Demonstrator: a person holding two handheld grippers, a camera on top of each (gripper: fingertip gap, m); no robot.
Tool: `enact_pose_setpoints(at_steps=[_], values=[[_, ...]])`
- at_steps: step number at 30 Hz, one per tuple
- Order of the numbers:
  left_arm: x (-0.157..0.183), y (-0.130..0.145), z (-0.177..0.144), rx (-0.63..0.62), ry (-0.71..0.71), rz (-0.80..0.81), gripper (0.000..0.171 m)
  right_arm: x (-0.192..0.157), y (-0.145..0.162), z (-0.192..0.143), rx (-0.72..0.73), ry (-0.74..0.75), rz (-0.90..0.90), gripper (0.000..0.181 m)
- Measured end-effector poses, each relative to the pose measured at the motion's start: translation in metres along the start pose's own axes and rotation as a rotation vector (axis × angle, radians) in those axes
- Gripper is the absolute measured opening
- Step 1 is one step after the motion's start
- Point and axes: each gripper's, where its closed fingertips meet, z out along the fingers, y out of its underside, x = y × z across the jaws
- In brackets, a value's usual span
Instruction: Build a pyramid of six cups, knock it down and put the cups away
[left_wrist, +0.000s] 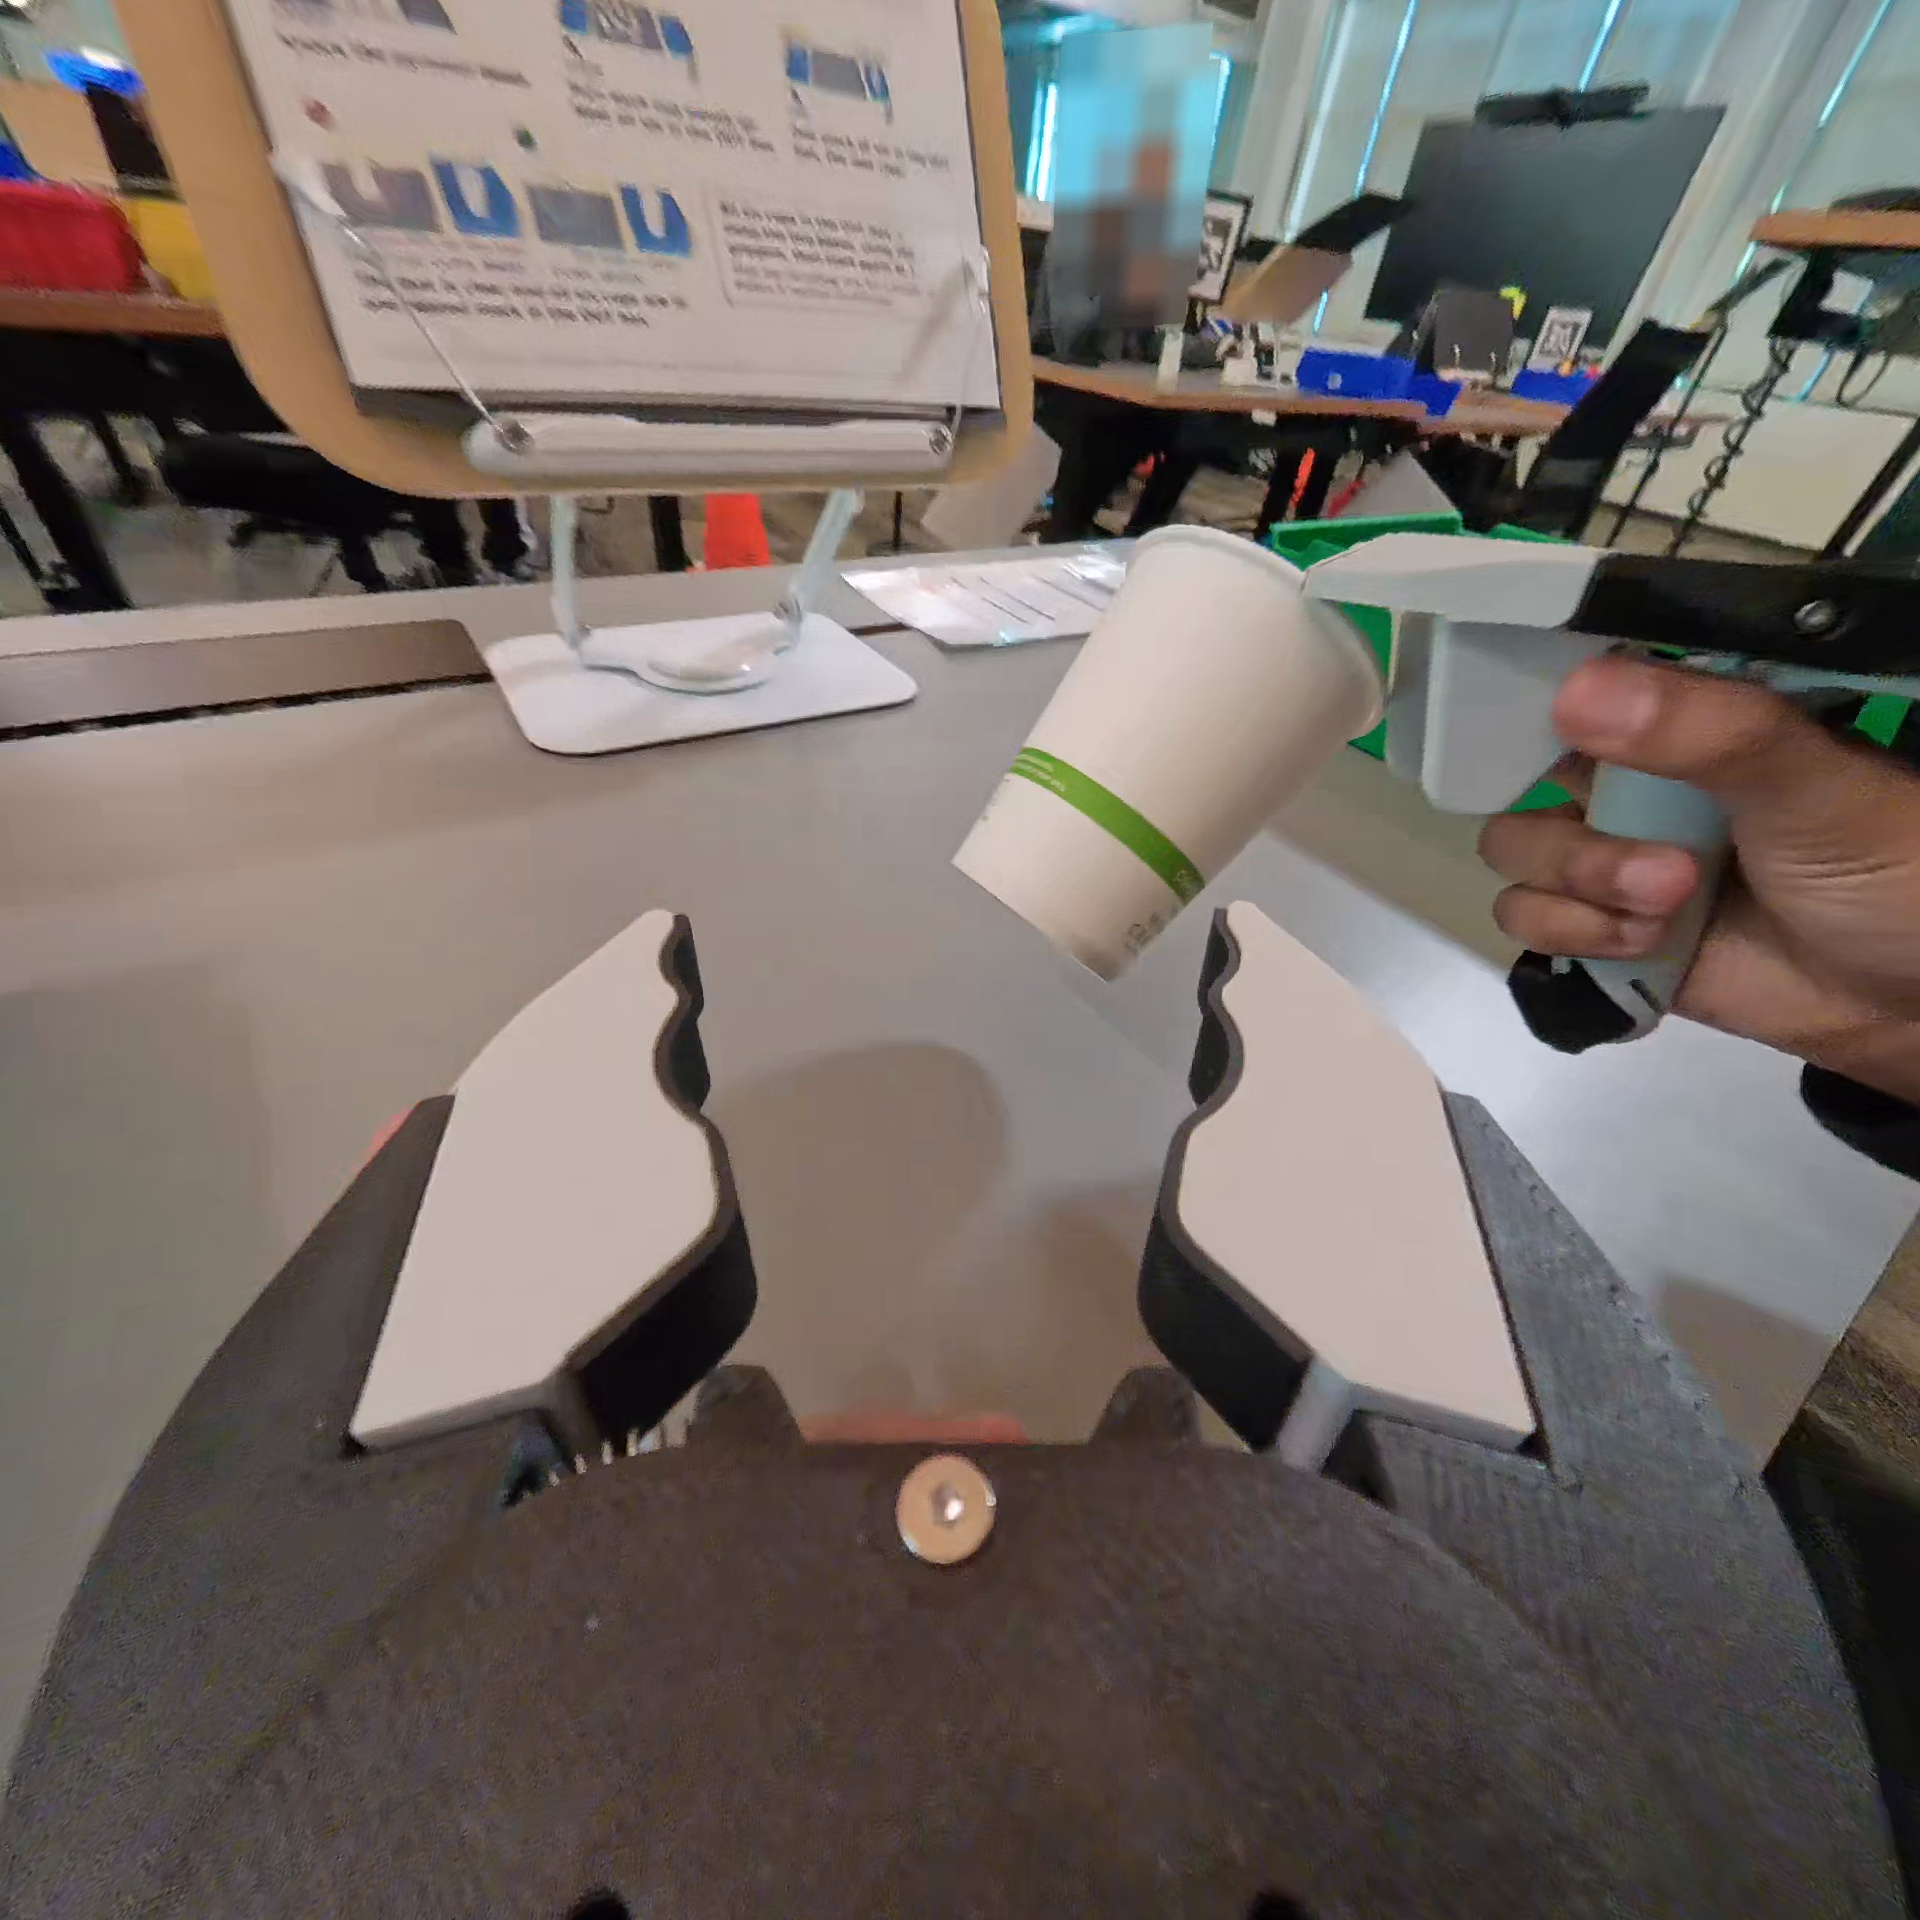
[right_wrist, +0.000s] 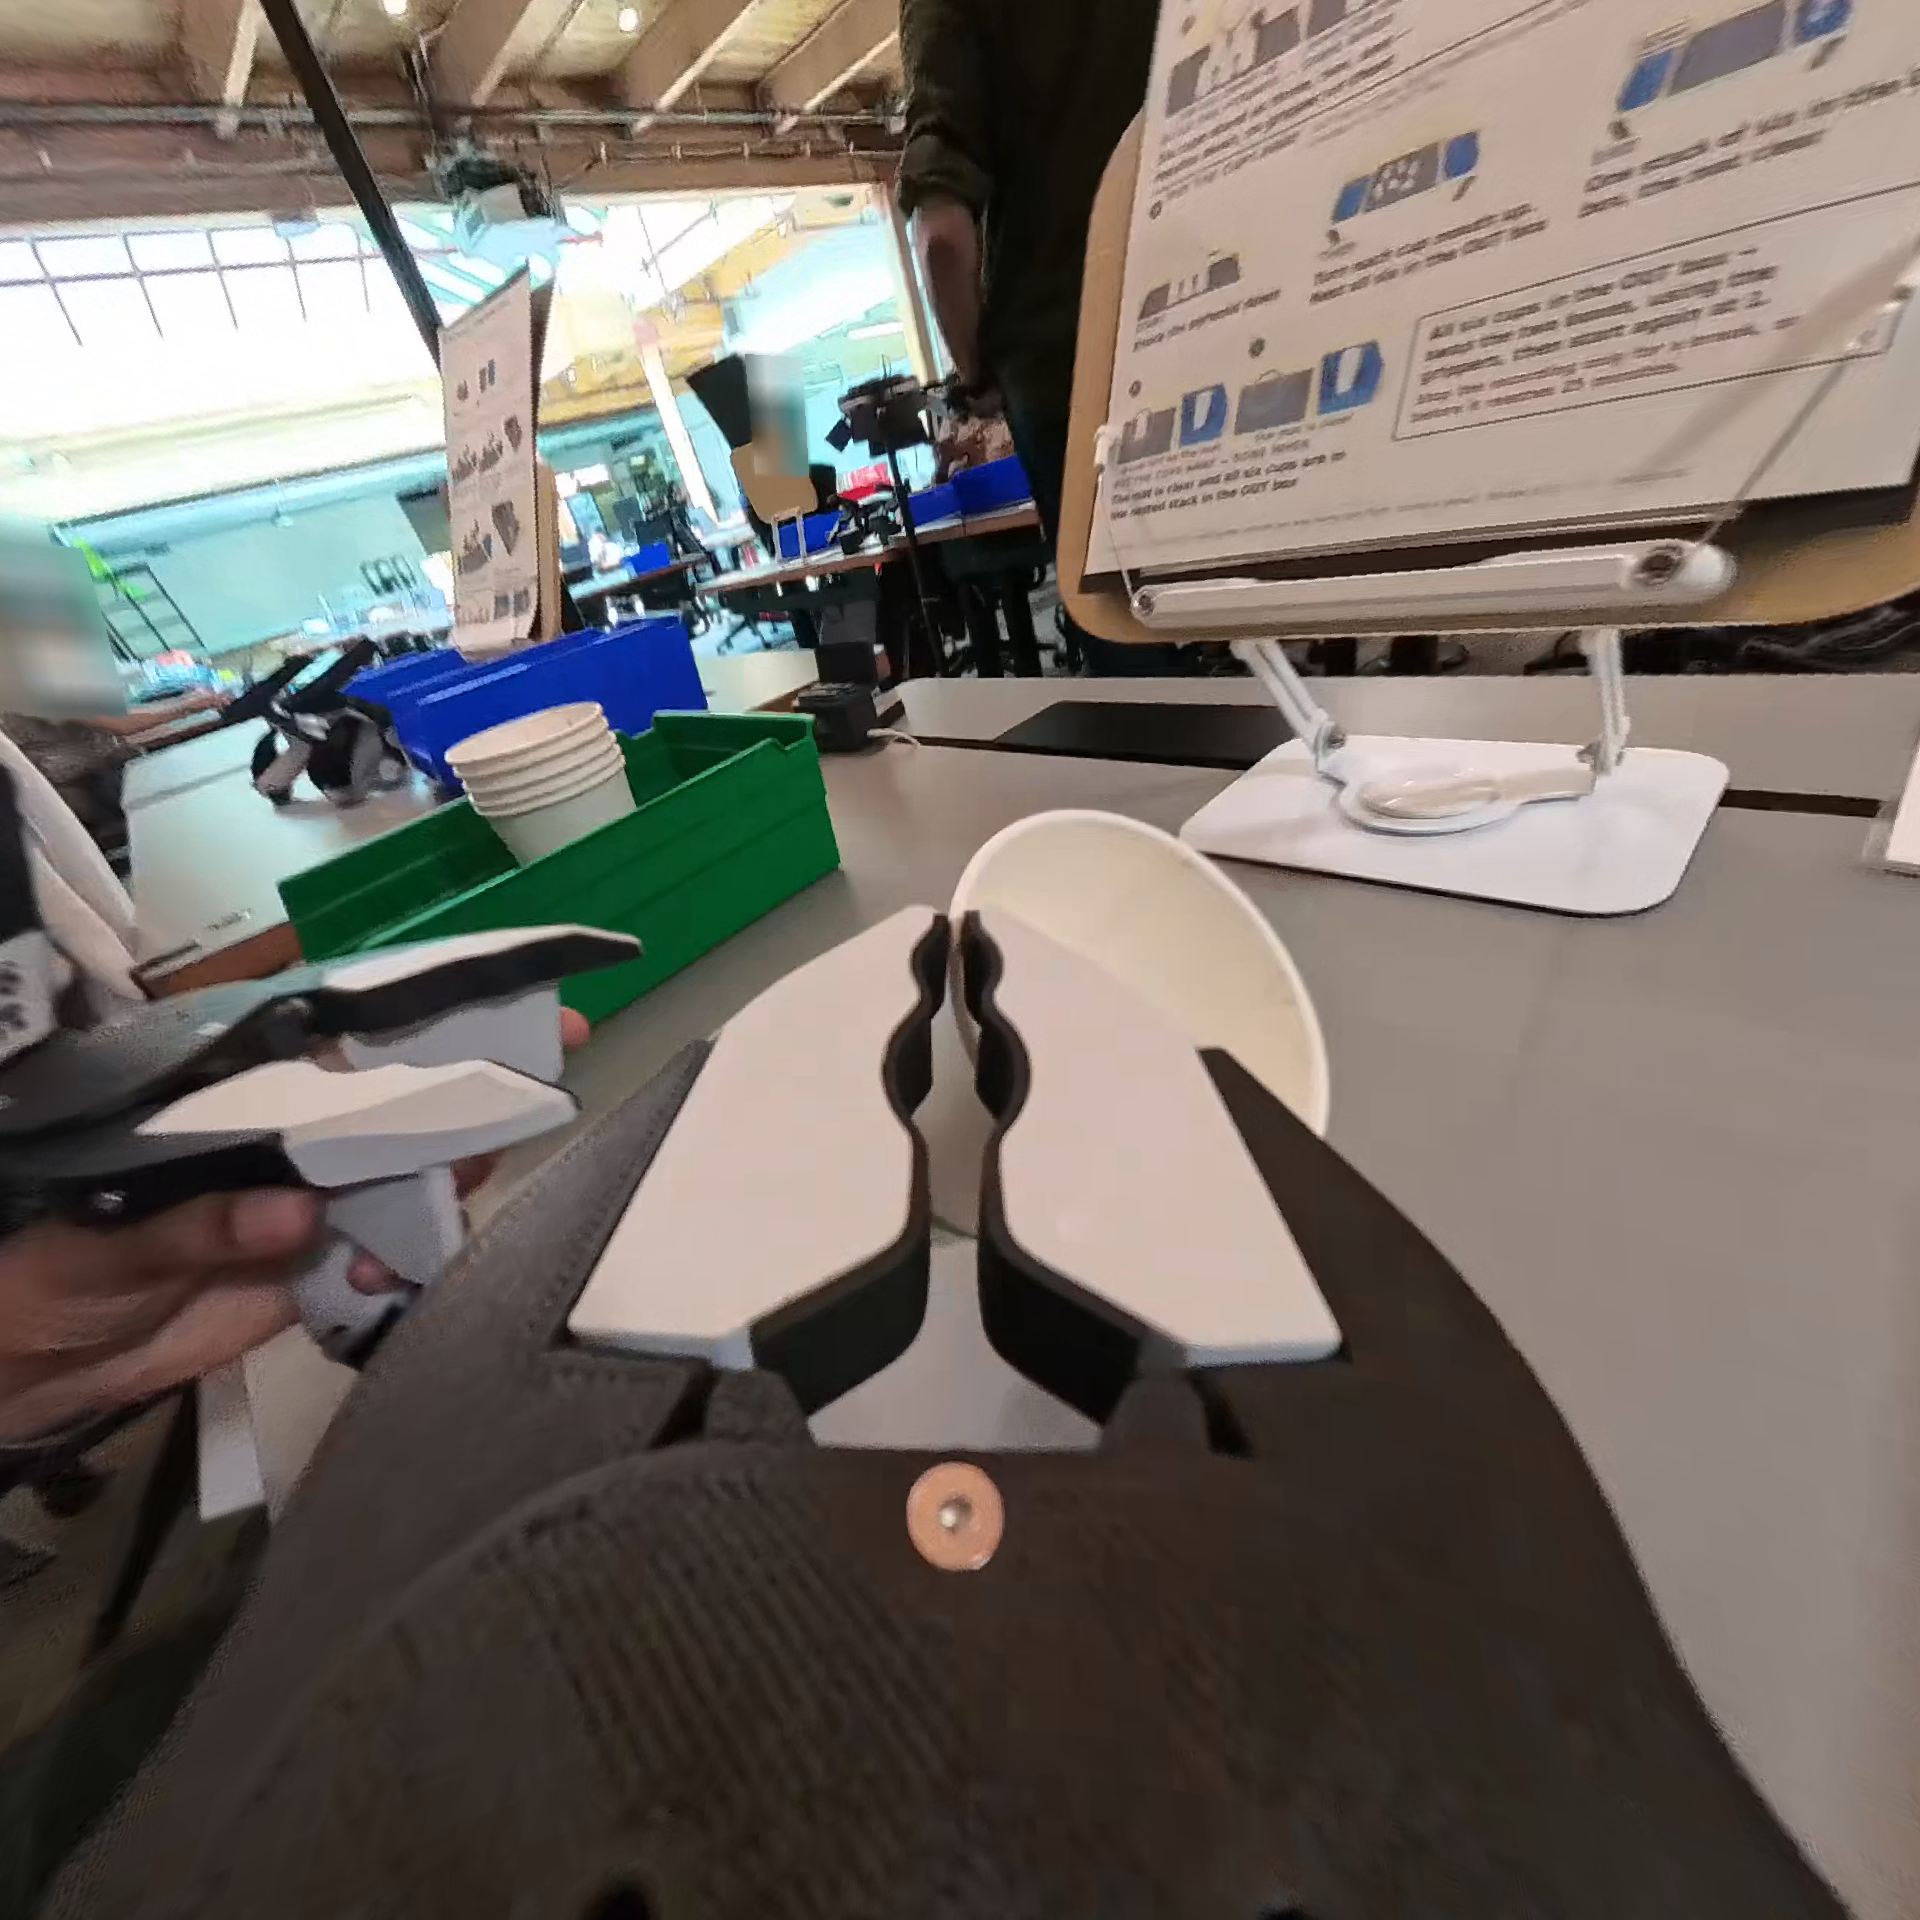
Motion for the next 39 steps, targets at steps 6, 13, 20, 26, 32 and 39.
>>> enact_pose_setpoints(at_steps=[6,13,20,26,32,39], values=[[0.017,0.022,0.031,-0.135,0.158,-0.123,0.093,0.005,-0.007,-0.024,0.054,-0.020,0.101,0.003],[0.057,0.038,0.047,-0.257,0.408,-0.360,0.092,-0.008,-0.009,-0.036,0.102,-0.161,0.241,0.003],[0.068,0.029,0.043,-0.256,0.559,-0.505,0.084,-0.021,-0.008,-0.035,0.108,-0.241,0.272,0.003],[0.050,0.012,0.041,-0.165,0.548,-0.533,0.078,-0.008,0.001,-0.032,0.074,-0.181,0.269,0.004],[0.033,-0.004,0.041,-0.054,0.513,-0.611,0.074,-0.005,0.017,-0.028,-0.012,-0.158,0.243,0.004],[0.015,-0.011,0.040,0.006,0.452,-0.633,0.072,-0.010,0.043,-0.021,-0.147,-0.177,0.253,0.000]])
